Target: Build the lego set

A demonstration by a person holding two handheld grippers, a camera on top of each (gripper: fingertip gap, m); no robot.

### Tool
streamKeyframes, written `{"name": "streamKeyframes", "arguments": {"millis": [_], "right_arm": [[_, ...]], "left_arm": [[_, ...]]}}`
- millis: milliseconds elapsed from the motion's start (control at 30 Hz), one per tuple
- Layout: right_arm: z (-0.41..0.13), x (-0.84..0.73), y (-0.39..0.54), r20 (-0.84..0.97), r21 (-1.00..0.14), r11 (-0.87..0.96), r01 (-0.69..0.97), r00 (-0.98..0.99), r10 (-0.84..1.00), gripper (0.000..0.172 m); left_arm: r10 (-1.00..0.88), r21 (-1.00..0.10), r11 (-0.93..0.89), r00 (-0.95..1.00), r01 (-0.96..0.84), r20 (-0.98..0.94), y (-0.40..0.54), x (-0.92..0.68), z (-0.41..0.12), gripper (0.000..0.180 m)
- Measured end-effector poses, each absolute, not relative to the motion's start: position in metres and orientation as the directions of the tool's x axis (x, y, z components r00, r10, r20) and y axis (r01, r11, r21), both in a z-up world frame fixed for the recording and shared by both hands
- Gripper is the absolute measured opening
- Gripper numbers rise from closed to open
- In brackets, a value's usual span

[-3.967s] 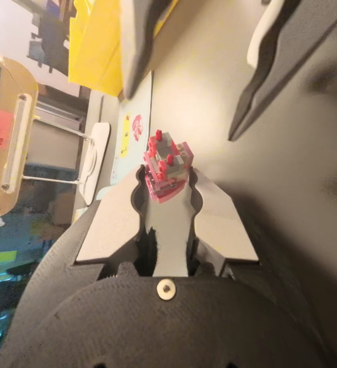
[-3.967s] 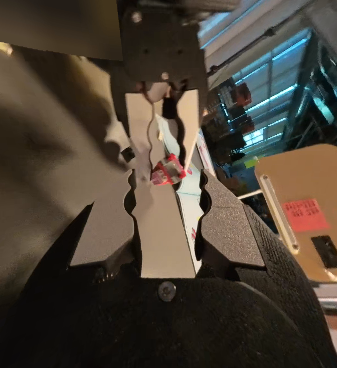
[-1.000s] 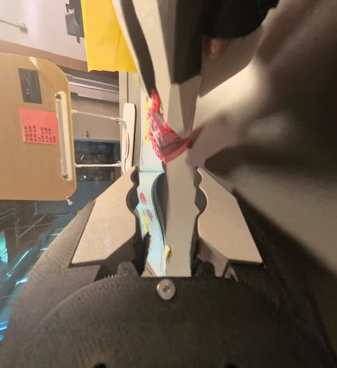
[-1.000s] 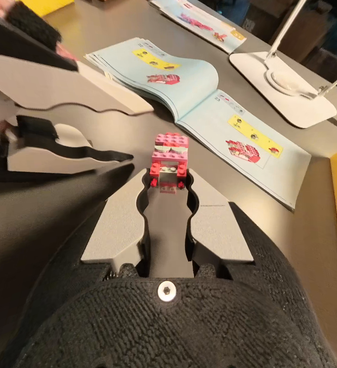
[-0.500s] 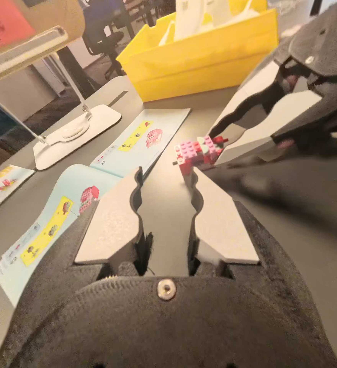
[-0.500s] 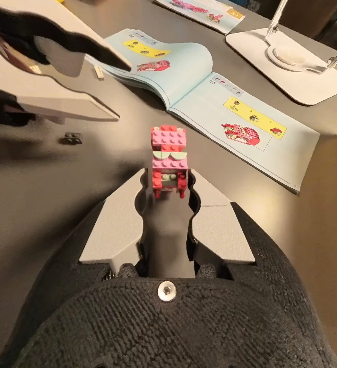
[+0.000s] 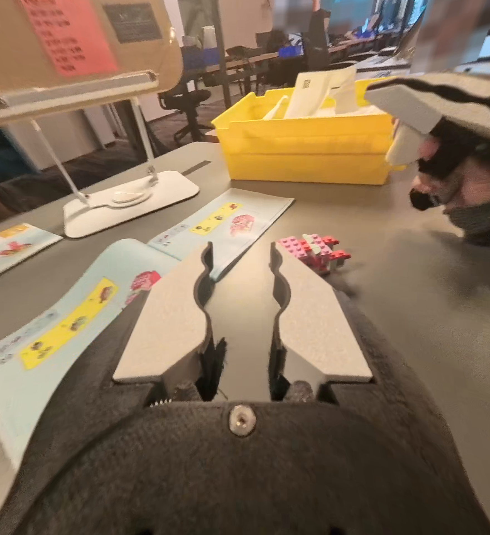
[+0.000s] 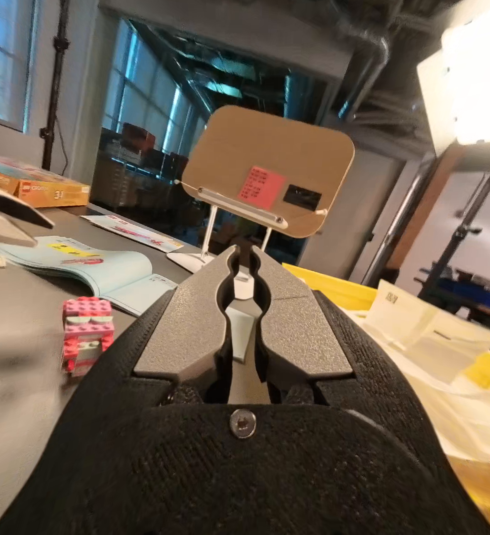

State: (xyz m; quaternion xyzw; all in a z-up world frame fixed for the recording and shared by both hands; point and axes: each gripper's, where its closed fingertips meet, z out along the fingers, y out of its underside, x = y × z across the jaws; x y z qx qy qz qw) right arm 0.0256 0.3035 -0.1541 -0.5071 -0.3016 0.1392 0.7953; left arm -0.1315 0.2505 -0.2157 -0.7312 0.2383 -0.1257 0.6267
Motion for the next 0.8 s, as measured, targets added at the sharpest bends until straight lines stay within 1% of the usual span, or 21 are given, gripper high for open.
{"name": "streamKeyframes", "arguments": {"millis": [67, 167, 267, 400, 567, 733, 800], "right_arm": [[-0.157, 0.017, 0.296, 0.418, -0.852, 0.509, 0.123, 0.746, 0.518, 0.000], [-0.166, 0.006, 0.301, 0.522, -0.804, 0.552, 0.222, 0.708, 0.476, 0.000], [-0.174, 0.011, 0.332, 0.573, -0.783, 0.521, 0.340, 0.720, 0.392, 0.000], [-0.177, 0.020, 0.363, 0.537, -0.814, 0.462, 0.352, 0.760, 0.366, 0.000], [-0.172, 0.041, 0.388, 0.490, -0.836, 0.418, 0.355, 0.826, 0.279, 0.000], [-0.171, 0.033, 0.385, 0.503, -0.826, 0.443, 0.348, 0.810, 0.301, 0.000], [-0.170, 0.030, 0.383, 0.502, -0.824, 0.455, 0.338, 0.808, 0.308, 0.000]], "left_arm": [[-0.519, -0.977, -0.123, 0.850, -0.176, -0.088, 0.251, -0.130, -0.219, 0.038], [-0.513, -0.969, -0.116, 0.849, -0.216, -0.128, 0.251, -0.130, -0.222, 0.038], [-0.518, -0.965, -0.094, 0.840, -0.243, -0.161, 0.249, -0.126, -0.221, 0.038], [-0.516, -0.956, -0.064, 0.830, -0.285, -0.213, 0.247, -0.123, -0.220, 0.036], [-0.517, -0.955, -0.051, 0.826, -0.291, -0.225, 0.246, -0.122, -0.219, 0.035], [-0.538, -0.976, -0.089, 0.834, -0.201, -0.123, 0.247, -0.124, -0.221, 0.035], [-0.537, -0.978, -0.093, 0.836, -0.189, -0.111, 0.248, -0.126, -0.221, 0.035]]}}
